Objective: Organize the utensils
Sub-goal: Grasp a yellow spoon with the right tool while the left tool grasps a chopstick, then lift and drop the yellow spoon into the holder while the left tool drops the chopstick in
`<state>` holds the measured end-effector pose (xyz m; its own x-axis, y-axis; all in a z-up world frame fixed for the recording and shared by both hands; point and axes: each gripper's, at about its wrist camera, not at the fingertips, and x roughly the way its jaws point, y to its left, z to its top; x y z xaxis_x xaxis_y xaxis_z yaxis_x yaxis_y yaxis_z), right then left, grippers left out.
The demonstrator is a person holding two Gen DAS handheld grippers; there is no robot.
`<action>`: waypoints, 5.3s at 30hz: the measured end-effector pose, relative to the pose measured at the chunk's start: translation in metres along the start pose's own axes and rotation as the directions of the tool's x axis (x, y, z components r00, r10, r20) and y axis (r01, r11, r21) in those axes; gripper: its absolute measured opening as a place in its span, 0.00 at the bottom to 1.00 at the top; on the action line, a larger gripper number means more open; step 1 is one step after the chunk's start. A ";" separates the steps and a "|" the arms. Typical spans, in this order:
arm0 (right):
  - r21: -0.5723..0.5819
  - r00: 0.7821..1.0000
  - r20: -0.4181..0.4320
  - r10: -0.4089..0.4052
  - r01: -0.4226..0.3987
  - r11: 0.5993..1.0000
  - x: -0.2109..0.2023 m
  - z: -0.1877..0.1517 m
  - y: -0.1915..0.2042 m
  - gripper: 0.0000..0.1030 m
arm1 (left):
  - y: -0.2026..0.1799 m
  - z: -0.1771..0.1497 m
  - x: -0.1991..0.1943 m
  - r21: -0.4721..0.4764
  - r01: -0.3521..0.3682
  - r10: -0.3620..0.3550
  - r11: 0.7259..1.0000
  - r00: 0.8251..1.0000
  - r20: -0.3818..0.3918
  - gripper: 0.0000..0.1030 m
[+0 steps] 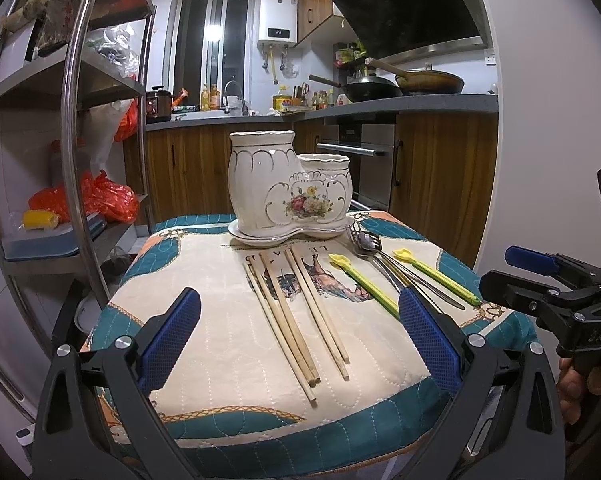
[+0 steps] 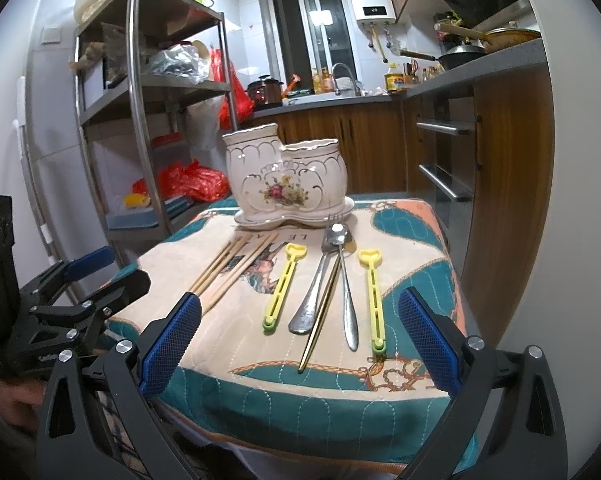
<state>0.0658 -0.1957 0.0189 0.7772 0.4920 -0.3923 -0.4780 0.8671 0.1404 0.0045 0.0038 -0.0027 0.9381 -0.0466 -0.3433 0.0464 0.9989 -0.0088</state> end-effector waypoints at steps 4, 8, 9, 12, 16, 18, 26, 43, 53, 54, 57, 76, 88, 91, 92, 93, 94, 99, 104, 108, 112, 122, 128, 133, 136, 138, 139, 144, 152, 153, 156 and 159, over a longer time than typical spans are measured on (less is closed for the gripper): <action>-0.004 1.000 -0.004 0.000 0.000 1.000 0.000 0.001 -0.001 0.95 | 0.006 0.003 0.003 -0.006 -0.006 0.006 1.000 1.000 -0.012 0.95; -0.001 1.000 -0.012 -0.002 0.002 1.000 0.002 0.003 -0.003 0.95 | 0.010 0.006 0.009 0.002 -0.023 0.023 1.000 0.999 -0.027 0.87; -0.001 1.000 -0.016 -0.007 0.007 1.000 0.003 0.004 -0.005 0.95 | 0.011 0.007 0.012 0.003 -0.027 0.027 1.000 0.999 -0.034 0.83; -0.002 0.999 -0.039 -0.014 0.014 1.000 0.009 0.009 -0.011 0.93 | 0.020 0.010 0.026 -0.006 -0.040 0.039 0.999 0.996 -0.086 0.74; -0.014 0.997 -0.072 -0.035 0.035 0.999 0.019 0.014 -0.019 0.87 | 0.036 0.012 0.049 -0.052 -0.044 0.033 0.998 0.982 -0.184 0.64; -0.014 0.995 -0.093 -0.041 0.040 0.999 0.024 0.017 -0.022 0.80 | 0.044 0.013 0.063 -0.074 -0.041 0.023 0.996 0.971 -0.239 0.55; -0.032 0.978 -0.200 -0.066 0.060 0.998 0.050 0.020 -0.035 0.51 | 0.053 0.013 0.101 -0.071 -0.050 0.021 0.996 0.932 -0.361 0.40; -0.039 0.949 -0.296 -0.104 0.097 0.995 0.078 0.023 -0.054 0.30 | 0.053 0.010 0.109 -0.026 -0.049 0.035 0.998 0.914 -0.404 0.39; -0.085 0.885 -0.456 -0.099 0.067 0.994 0.111 0.033 -0.066 0.28 | 0.054 0.015 0.119 0.018 -0.026 0.031 1.000 0.884 -0.466 0.37; -0.094 0.876 -0.470 -0.105 0.068 0.993 0.114 0.035 -0.066 0.28 | 0.054 0.016 0.121 0.037 -0.025 0.040 0.999 0.881 -0.472 0.37; -0.119 0.852 -0.511 -0.111 0.057 0.991 0.123 0.040 -0.064 0.28 | 0.058 0.021 0.128 0.043 -0.012 0.032 0.999 0.861 -0.508 0.36; -0.175 0.587 -0.797 -0.141 -0.002 0.984 0.177 0.069 -0.047 0.10 | 0.070 0.050 0.179 0.111 0.131 0.026 0.985 0.524 -0.851 0.12; 0.057 0.729 -0.683 0.057 -0.025 0.998 0.160 0.074 -0.061 0.10 | 0.114 0.050 0.137 -0.137 0.089 -0.158 0.987 0.728 -0.668 0.04; 0.134 0.770 -0.625 0.128 -0.056 0.989 0.154 0.078 -0.068 0.10 | 0.122 0.055 0.121 -0.169 0.088 -0.173 0.982 0.787 -0.592 0.04; 0.162 0.783 -0.601 0.157 -0.072 0.984 0.150 0.079 -0.068 0.10 | 0.121 0.058 0.113 -0.179 0.086 -0.174 0.980 0.807 -0.564 0.04; 0.185 0.793 -0.582 0.178 -0.085 0.979 0.146 0.080 -0.068 0.10 | 0.122 0.062 0.108 -0.198 0.092 -0.185 0.976 0.831 -0.525 0.04; 0.217 0.810 -0.548 0.208 -0.102 0.971 0.144 0.081 -0.069 0.10 | 0.124 0.067 0.104 -0.225 0.105 -0.204 0.969 0.853 -0.480 0.04; 0.350 0.870 -0.368 0.328 -0.197 0.916 0.132 0.087 -0.072 0.10 | 0.125 0.087 0.089 -0.298 0.138 -0.221 0.945 0.937 -0.269 0.04; 0.406 0.906 -0.179 0.383 -0.286 0.868 0.127 0.101 -0.075 0.10 | 0.112 0.107 0.085 -0.325 0.199 -0.236 0.925 0.968 -0.080 0.04; 0.385 0.920 -0.079 0.383 -0.327 0.863 0.127 0.119 -0.078 0.10 | 0.103 0.128 0.086 -0.291 0.221 -0.218 0.931 0.975 0.044 0.04; 0.334 0.928 0.043 0.369 -0.362 0.870 0.133 0.143 -0.077 0.10 | 0.097 0.152 0.091 -0.240 0.225 -0.196 0.944 0.970 0.141 0.04; 0.159 0.954 0.185 0.237 -0.267 0.951 0.165 0.195 -0.056 0.10 | 0.090 0.203 0.123 -0.200 0.196 -0.118 0.960 0.931 0.346 0.04; 0.105 0.971 0.164 0.173 -0.192 0.976 0.194 0.192 -0.047 0.10 | 0.088 0.196 0.158 -0.204 0.168 -0.091 0.964 0.937 0.338 0.04; 0.059 0.983 0.117 0.138 -0.146 0.988 0.206 0.180 -0.042 0.10 | 0.081 0.177 0.171 -0.170 0.141 -0.093 0.975 0.960 0.265 0.04; 0.034 0.988 0.089 0.126 -0.130 0.991 0.205 0.173 -0.037 0.10 | 0.076 0.165 0.166 -0.142 0.134 -0.099 0.981 0.969 0.228 0.04; 0.026 0.991 0.061 0.118 -0.120 0.992 0.203 0.167 -0.034 0.10 | 0.074 0.160 0.162 -0.131 0.128 -0.100 0.983 0.974 0.203 0.04; 0.023 0.992 0.051 0.115 -0.116 0.993 0.203 0.165 -0.033 0.10 | 0.072 0.157 0.160 -0.127 0.124 -0.098 0.984 0.976 0.196 0.04; -0.015 0.997 -0.020 0.077 -0.078 0.997 0.201 0.154 -0.026 0.10 | 0.066 0.154 0.157 -0.113 0.088 -0.072 0.990 0.988 0.136 0.04; -0.049 0.996 -0.080 0.029 -0.033 0.998 0.205 0.154 -0.020 0.11 | 0.057 0.156 0.168 -0.081 0.011 -0.006 0.997 0.998 0.055 0.04; -0.048 0.996 -0.083 0.029 -0.033 0.998 0.205 0.154 -0.020 0.10 | 0.056 0.156 0.169 -0.075 0.011 -0.007 0.997 0.999 0.051 0.04; -0.043 0.996 -0.089 0.027 -0.030 0.999 0.204 0.154 -0.020 0.11 | 0.053 0.154 0.169 -0.058 0.000 0.002 0.998 0.999 0.044 0.04; -0.040 0.996 -0.086 0.020 -0.024 0.999 0.203 0.156 -0.022 0.20 | 0.052 0.154 0.168 -0.051 -0.003 0.006 0.999 0.999 0.044 0.11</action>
<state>0.2976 -0.1024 0.0778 0.7295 0.5007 -0.4661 -0.5120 0.8515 0.1134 0.2175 0.0467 0.0834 0.9526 -0.0414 -0.3015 0.0258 0.9981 -0.0554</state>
